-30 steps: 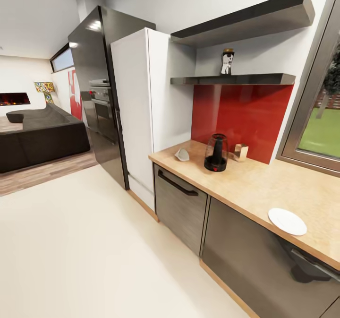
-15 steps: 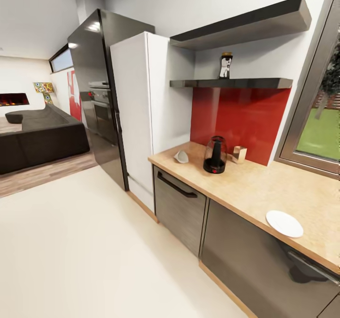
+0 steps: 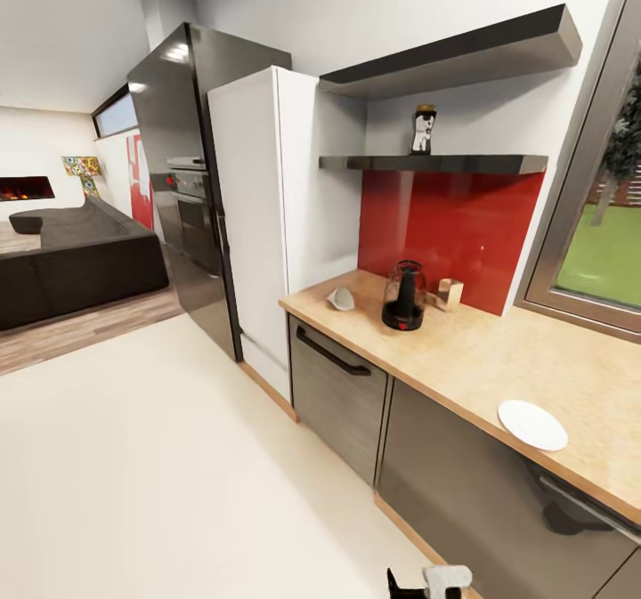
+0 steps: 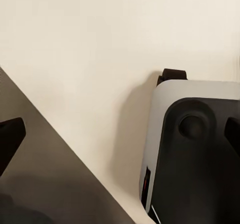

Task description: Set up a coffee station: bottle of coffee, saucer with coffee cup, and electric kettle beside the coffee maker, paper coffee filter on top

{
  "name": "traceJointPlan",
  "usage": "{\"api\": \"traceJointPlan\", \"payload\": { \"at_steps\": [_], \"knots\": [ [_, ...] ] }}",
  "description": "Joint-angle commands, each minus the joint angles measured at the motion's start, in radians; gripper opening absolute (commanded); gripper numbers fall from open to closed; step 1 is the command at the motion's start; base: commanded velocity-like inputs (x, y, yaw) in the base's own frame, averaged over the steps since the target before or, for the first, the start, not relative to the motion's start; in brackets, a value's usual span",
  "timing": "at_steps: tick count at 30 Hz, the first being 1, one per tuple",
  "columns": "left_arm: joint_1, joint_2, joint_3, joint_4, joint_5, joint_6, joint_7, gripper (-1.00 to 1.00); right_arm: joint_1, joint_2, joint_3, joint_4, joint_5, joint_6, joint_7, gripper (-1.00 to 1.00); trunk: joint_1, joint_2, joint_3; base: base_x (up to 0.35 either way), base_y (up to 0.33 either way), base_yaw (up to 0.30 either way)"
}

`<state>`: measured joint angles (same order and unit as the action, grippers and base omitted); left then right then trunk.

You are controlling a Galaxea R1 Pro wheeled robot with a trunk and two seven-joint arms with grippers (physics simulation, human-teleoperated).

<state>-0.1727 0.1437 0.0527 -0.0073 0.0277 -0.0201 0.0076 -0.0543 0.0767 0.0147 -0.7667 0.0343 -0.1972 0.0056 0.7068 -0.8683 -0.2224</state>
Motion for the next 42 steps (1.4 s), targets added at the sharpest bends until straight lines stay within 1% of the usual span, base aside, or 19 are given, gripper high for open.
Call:
{"api": "traceJointPlan", "payload": {
  "at_steps": [1, 2, 3, 5, 6, 8, 11, 13, 14, 16, 19, 23, 26, 28, 31, 36, 42],
  "knots": [
    [-0.001, 0.0, 0.005, 0.0, 0.003, -0.002, 0.001, 1.0, -0.005, 0.006, 0.009, -0.014, 0.003, -0.002, 0.0, 1.0, -0.004, 0.006, 0.002, 0.0, 0.0, 0.0],
    [-0.001, 0.0, 0.005, -0.001, 0.003, -0.002, 0.0, 1.0, -0.017, 0.015, 0.03, -0.039, 0.004, -0.002, -0.001, 1.0, -0.008, 0.013, 0.005, 0.0, 0.0, 0.0],
    [-0.001, 0.0, 0.005, -0.001, 0.003, -0.002, 0.0, 1.0, -0.024, 0.02, 0.04, -0.051, 0.004, -0.001, -0.001, 1.0, -0.012, 0.02, 0.008, 0.0, 0.0, 0.0],
    [-0.001, 0.0, 0.005, -0.001, 0.003, -0.002, 0.0, 1.0, -0.068, 0.037, 0.074, -0.083, 0.003, 0.001, -0.003, 1.0, -0.019, 0.034, 0.014, 0.0, 0.0, 0.0],
    [-0.001, 0.0, 0.006, -0.002, 0.003, -0.002, 0.0, 1.0, -0.081, 0.041, 0.08, -0.087, 0.003, 0.002, -0.003, 1.0, -0.023, 0.041, 0.017, 0.0, 0.0, 0.0],
    [-0.001, 0.0, 0.006, -0.001, 0.004, -0.001, 0.0, 1.0, -0.141, 0.061, 0.094, -0.098, 0.004, 0.005, -0.005, 1.0, -0.031, 0.055, 0.024, 0.0, 0.0, 0.0],
    [-0.001, 0.001, 0.005, 0.0, 0.004, -0.001, 0.0, 1.0, -0.206, 0.078, 0.099, -0.104, 0.003, 0.025, -0.008, 1.0, -0.042, 0.076, 0.033, 0.0, 0.0, 0.0],
    [-0.001, 0.001, 0.004, 0.0, 0.004, -0.002, 0.0, 1.0, -0.271, 0.086, 0.102, -0.109, 0.002, 0.075, -0.008, 1.0, -0.05, 0.09, 0.039, 0.0, 0.0, 0.0],
    [-0.001, 0.001, 0.004, 0.0, 0.004, -0.002, 0.0, 1.0, -0.288, 0.087, 0.102, -0.11, 0.001, 0.092, -0.008, 1.0, -0.054, 0.097, 0.043, 0.0, 0.0, 0.0],
    [-0.001, 0.001, 0.003, 0.0, 0.005, -0.002, 0.001, 1.0, -0.351, 0.091, 0.103, -0.111, 0.0, 0.162, -0.009, 1.0, -0.061, 0.111, 0.049, 0.0, 0.0, 0.0],
    [-0.001, 0.0, 0.003, -0.001, 0.004, -0.002, 0.001, 1.0, -0.41, 0.093, 0.103, -0.112, 0.0, 0.218, -0.009, 1.0, -0.073, 0.132, 0.058, 0.0, 0.0, 0.0],
    [-0.002, -0.005, 0.005, -0.004, 0.002, -0.003, 0.002, 1.0, -0.516, 0.093, 0.103, -0.113, 0.001, 0.291, -0.009, 1.0, -0.088, 0.16, 0.071, 0.0, 0.0, 0.0],
    [-0.001, -0.007, 0.005, -0.005, 0.001, -0.003, 0.002, 1.0, -0.526, 0.09, 0.1, -0.114, 0.0, 0.32, -0.009, 1.0, -0.1, 0.181, 0.08, 0.0, 0.0, 0.0],
    [-0.001, -0.008, 0.003, -0.005, 0.0, -0.003, 0.002, 1.0, -0.531, 0.087, 0.097, -0.133, -0.002, 0.336, -0.007, 1.0, -0.107, 0.195, 0.086, 0.0, 0.0, 0.0],
    [-0.001, -0.004, 0.004, -0.005, 0.001, -0.013, 0.002, 1.0, -0.532, 0.084, 0.101, -0.183, 0.002, 0.342, -0.007, 1.0, -0.119, 0.216, 0.096, 0.0, 0.0, 0.0],
    [-0.001, -0.005, 0.004, -0.005, 0.002, -0.019, 0.002, 1.0, -0.532, 0.074, 0.1, -0.198, 0.003, 0.342, -0.007, 1.0, -0.138, 0.251, 0.111, 0.0, 0.0, 0.0],
    [-0.001, -0.002, 0.004, -0.004, 0.003, -0.02, 0.002, 1.0, -0.532, 0.072, 0.099, -0.211, 0.001, 0.342, -0.007, 1.0, -0.161, 0.293, 0.13, 0.0, 0.0, 0.0]
  ]
}}
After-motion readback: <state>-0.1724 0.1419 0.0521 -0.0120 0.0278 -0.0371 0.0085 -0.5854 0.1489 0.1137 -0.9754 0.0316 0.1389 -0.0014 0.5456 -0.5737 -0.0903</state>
